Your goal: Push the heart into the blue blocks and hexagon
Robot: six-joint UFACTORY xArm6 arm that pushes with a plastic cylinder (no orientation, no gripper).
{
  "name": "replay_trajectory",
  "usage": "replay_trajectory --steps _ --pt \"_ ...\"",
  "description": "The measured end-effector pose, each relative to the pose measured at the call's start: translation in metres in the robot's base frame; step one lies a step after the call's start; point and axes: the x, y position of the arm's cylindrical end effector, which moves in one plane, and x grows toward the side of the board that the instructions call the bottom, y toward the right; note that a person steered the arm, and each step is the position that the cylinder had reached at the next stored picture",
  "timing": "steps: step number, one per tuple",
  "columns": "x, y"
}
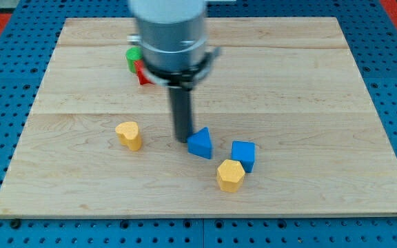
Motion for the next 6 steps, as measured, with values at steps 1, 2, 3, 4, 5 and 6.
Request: replay_trajectory --steps 1,2,3,4,5,6 --pt "0.007 0.031" --pt "-0.042 -0.047" --pt "-0.087 -0.139" --pt "-0.025 -0.145" --pt "0.022 -0.109" --pt "0.05 -0.038"
